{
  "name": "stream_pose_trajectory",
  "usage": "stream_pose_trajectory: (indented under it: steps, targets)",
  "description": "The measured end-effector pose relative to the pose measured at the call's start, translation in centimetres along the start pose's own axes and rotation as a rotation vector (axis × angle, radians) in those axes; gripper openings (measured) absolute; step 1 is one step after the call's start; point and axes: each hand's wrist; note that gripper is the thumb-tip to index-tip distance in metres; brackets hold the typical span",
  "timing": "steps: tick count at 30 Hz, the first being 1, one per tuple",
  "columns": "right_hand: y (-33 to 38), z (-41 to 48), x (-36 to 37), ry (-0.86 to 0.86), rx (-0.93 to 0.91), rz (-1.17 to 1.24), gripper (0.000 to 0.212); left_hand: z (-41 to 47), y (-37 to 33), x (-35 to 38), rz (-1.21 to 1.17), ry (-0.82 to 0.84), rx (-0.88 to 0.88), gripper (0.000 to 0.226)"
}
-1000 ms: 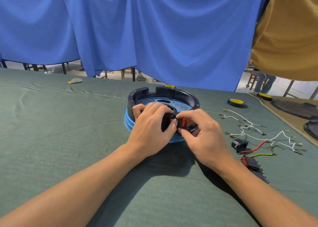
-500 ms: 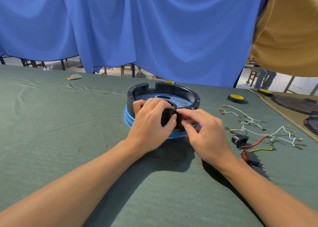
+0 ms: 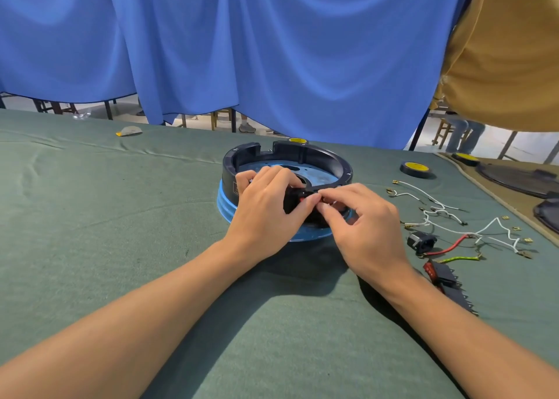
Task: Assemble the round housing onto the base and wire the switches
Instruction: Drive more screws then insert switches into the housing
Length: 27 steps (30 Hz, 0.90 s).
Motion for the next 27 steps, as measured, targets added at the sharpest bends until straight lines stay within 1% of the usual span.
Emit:
stream_pose_trajectory:
  steps: [2, 5, 9, 16, 19, 22, 24, 27]
  targets:
    - [0.1, -0.1, -0.1, -0.017, 0.000, 0.031, 0.016, -0.1, 0.0, 0.1, -0.008, -0.016, -0.017, 0.029]
    - [-0.1, 0.2, -0.2, -0.036, 0.050, 0.070, 0.018, 0.1, -0.2, 0.1, -0.022, -0.031, -0.031, 0.028]
    - [-0.4, 0.2, -0.1, 0.010, 0.112, 0.057, 0.017, 0.3, -0.4, 0.0, -0.055, -0.049, -0.056, 0.028]
    - [-0.4, 0.3, -0.1, 0.024, 0.127, 0.033, 0.020, 0.6, -0.5, 0.1, -0.070, -0.044, -0.089, 0.029]
    - [-0.3, 0.2, -0.1, 0.039, 0.117, 0.012, 0.023, 0.1, 0.0, 0.0, -0.014, -0.008, -0.031, 0.023]
    - [-0.3, 0.2, -0.2, 0.057, 0.094, -0.017, 0.030, -0.3, 0.5, -0.1, 0.069, 0.082, 0.034, 0.027]
    - [-0.2, 0.1, -0.2, 0.060, 0.085, -0.028, 0.031, -0.3, 0.5, -0.1, 0.093, 0.105, 0.026, 0.029]
    - [-0.1, 0.1, -0.3, 0.087, 0.079, -0.044, 0.033, -0.2, 0.3, 0.0, 0.086, 0.090, 0.000, 0.024]
Point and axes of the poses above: each hand's wrist, its own z-axis towards the middle knuckle, its own x-axis out of the palm, y = z × x, and after that the axes turned 13 degrees about y, right-handed
